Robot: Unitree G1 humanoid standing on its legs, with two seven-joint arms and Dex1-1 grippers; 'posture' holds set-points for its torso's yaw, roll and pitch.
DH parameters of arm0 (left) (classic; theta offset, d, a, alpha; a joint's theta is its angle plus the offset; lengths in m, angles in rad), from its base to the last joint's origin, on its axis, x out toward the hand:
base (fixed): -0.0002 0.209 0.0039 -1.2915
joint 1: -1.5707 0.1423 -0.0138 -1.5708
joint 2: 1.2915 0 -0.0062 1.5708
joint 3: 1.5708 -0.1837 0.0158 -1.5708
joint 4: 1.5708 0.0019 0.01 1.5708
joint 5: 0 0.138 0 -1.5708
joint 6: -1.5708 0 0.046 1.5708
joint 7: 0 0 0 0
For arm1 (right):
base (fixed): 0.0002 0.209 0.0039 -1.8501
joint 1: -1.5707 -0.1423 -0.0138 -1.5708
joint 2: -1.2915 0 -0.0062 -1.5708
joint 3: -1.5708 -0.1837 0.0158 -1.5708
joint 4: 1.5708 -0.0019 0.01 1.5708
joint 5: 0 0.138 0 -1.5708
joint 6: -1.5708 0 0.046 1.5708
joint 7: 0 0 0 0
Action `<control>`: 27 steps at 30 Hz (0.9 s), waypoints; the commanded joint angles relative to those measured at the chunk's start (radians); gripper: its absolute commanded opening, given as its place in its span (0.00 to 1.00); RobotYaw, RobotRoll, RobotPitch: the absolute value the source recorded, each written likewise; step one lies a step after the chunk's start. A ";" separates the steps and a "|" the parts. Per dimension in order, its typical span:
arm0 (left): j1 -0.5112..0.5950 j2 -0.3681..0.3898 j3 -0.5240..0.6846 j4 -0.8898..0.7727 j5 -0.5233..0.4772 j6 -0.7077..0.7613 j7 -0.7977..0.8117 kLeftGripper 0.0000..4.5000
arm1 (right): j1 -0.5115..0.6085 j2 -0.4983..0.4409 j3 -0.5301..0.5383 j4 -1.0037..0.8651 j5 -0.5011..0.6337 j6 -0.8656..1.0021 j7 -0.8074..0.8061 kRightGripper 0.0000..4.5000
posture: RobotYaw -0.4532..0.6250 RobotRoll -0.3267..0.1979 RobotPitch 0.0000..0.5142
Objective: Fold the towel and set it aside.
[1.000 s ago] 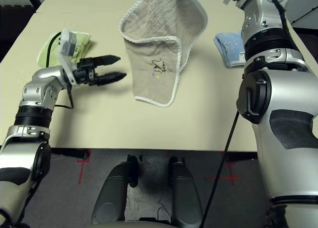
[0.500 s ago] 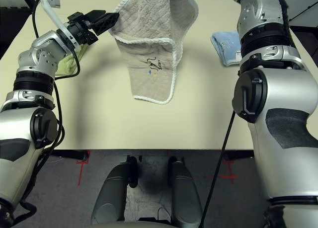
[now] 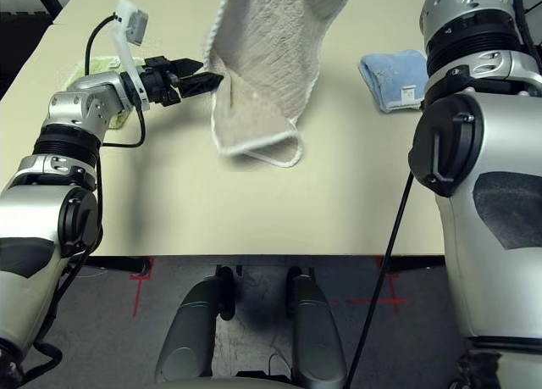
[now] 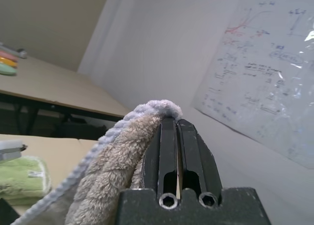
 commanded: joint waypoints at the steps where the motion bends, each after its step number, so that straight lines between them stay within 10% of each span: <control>1: 0.015 0.011 -0.007 0.010 0.019 -0.009 -0.027 1.00 | -0.091 -0.048 -0.013 -0.028 -0.006 -0.043 -0.021 0.00 | 0.43 0.62 0.47; 11: 0.147 0.022 -0.082 -0.282 -0.066 0.219 -0.332 1.00 | -0.113 -0.032 -0.013 -0.022 -0.011 -0.041 -0.022 0.00 | 0.43 0.62 0.47; 27: 0.306 0.055 -0.168 -0.441 0.007 0.239 -0.212 1.00 | -0.114 -0.036 -0.009 -0.016 -0.022 -0.043 -0.035 0.00 | 0.45 0.62 0.46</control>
